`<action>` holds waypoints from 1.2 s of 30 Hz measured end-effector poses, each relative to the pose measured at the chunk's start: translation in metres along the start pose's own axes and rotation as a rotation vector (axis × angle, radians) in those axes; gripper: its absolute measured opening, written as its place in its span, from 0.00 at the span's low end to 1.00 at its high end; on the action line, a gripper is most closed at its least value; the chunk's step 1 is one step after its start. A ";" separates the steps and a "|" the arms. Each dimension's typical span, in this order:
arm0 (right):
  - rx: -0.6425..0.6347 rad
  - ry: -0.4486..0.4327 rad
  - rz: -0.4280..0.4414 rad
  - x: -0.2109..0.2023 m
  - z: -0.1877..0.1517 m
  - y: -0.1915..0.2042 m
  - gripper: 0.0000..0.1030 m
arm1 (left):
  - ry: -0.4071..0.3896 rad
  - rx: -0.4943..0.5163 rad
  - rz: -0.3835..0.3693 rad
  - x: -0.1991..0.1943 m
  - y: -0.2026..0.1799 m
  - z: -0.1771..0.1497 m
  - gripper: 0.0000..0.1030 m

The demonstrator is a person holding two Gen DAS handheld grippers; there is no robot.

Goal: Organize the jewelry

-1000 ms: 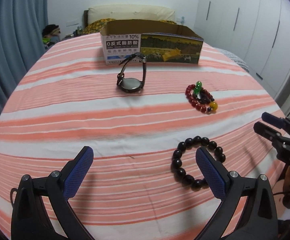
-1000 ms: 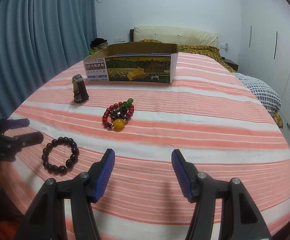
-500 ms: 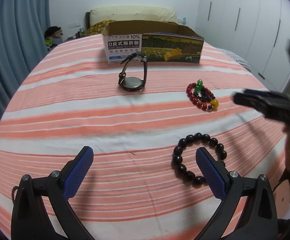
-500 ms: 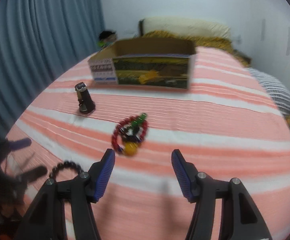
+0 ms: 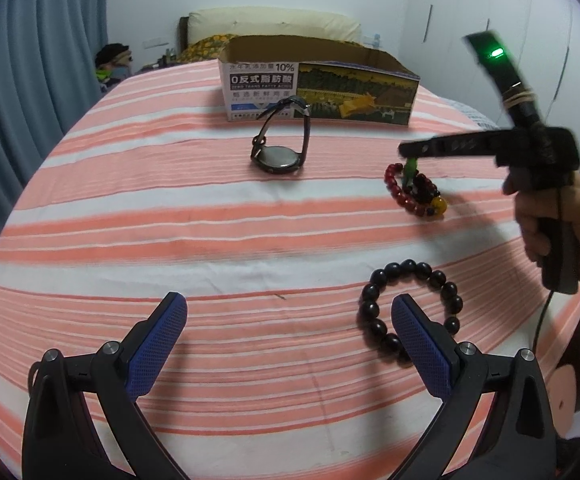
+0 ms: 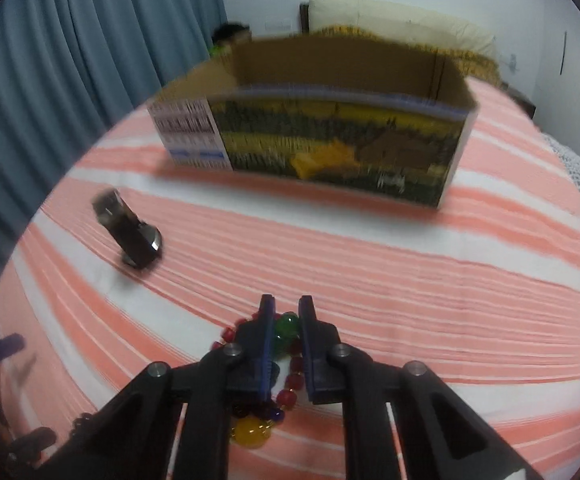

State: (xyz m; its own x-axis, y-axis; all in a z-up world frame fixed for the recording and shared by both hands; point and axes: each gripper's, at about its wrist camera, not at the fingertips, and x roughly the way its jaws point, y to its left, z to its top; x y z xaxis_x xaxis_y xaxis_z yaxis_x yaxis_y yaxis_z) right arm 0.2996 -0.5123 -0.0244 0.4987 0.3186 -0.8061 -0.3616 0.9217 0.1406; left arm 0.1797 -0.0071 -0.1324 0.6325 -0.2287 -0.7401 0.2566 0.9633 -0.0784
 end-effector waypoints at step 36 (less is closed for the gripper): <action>0.128 -0.128 -0.112 -0.116 -0.141 -0.023 0.54 | 0.028 -0.015 0.012 0.001 0.001 0.000 0.99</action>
State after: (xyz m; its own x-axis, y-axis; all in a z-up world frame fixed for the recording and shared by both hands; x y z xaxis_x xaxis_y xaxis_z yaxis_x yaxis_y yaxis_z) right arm 0.1389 -0.6015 -0.0154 0.6294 0.2302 -0.7422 -0.1990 0.9710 0.1324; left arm 0.1812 -0.0063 -0.1331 0.6143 -0.2130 -0.7597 0.2376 0.9681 -0.0794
